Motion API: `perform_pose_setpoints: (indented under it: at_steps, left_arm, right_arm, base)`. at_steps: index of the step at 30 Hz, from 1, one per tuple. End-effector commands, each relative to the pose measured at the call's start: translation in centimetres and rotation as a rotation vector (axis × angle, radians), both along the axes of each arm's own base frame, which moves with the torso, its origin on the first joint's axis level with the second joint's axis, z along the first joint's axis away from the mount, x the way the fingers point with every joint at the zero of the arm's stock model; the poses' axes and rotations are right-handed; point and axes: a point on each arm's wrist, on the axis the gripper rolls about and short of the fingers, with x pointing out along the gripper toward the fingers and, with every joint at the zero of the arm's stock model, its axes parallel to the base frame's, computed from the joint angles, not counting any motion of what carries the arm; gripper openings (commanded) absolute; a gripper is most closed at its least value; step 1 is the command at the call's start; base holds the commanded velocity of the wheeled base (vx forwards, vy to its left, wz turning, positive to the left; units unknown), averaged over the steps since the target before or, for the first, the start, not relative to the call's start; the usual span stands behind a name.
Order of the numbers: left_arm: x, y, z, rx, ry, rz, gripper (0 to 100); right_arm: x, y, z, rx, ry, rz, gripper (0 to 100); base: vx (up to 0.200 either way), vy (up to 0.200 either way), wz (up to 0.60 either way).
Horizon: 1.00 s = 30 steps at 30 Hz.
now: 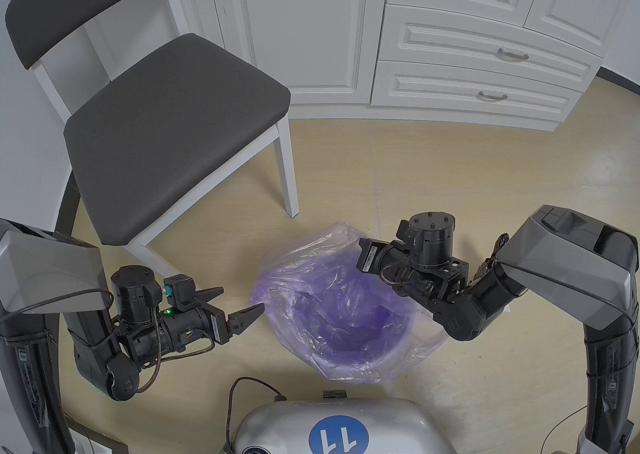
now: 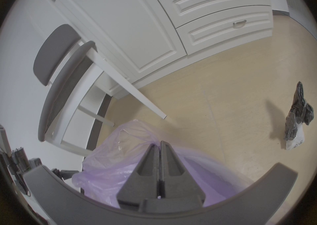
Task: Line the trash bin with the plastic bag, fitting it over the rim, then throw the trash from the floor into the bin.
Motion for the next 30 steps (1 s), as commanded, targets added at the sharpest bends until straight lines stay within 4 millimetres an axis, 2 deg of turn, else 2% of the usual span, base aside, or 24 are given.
perform_pose_setpoints:
  at_steps: [1,7,14,15,18,22,23,27,30]
  left_arm:
    - [0.1,0.0,0.2,-0.002,-0.010,0.003,100]
    - [0.5,-0.1,0.4,-0.006,-0.025,0.006,100]
    - [0.6,-0.1,0.4,-0.007,-0.028,0.006,100]
    - [0.6,-0.2,0.4,-0.007,-0.029,0.006,100]
    - [0.6,-0.2,0.4,-0.007,-0.029,0.006,100]
    - [0.6,-0.3,0.4,-0.008,-0.031,0.003,100]
    - [0.6,-0.3,0.4,-0.008,-0.031,0.003,100]
    - [0.6,-0.4,0.6,-0.009,-0.042,0.001,100]
    - [0.3,-0.3,1.6,-0.016,-0.067,0.008,100]
  right_arm:
    - [1.2,0.6,-0.6,0.038,-0.010,-0.038,0]
    - [2.5,0.7,-0.2,0.124,-0.019,-0.077,0]
    - [2.9,0.1,-0.1,0.131,-0.042,-0.091,0]
    - [2.9,0.0,-0.1,0.129,-0.041,-0.091,100]
    - [2.9,-0.1,0.3,0.129,-0.048,-0.095,100]
    - [1.4,-0.9,2.3,0.108,-0.065,-0.081,100]
    - [1.4,-0.9,2.3,0.108,-0.065,-0.081,100]
    - [-0.9,-2.1,5.2,0.038,-0.109,-0.057,100]
    - [-2.0,-2.6,6.0,-0.010,-0.124,-0.048,100]
  base:
    - [0.000,0.000,0.00]
    - [0.000,0.000,0.00]
    - [0.000,0.000,0.00]
    - [0.000,0.000,0.00]
    - [0.000,0.000,0.00]
    - [0.000,0.000,0.00]
    - [0.000,0.000,0.00]
    - [0.000,0.000,0.00]
    - [0.000,0.000,0.00]
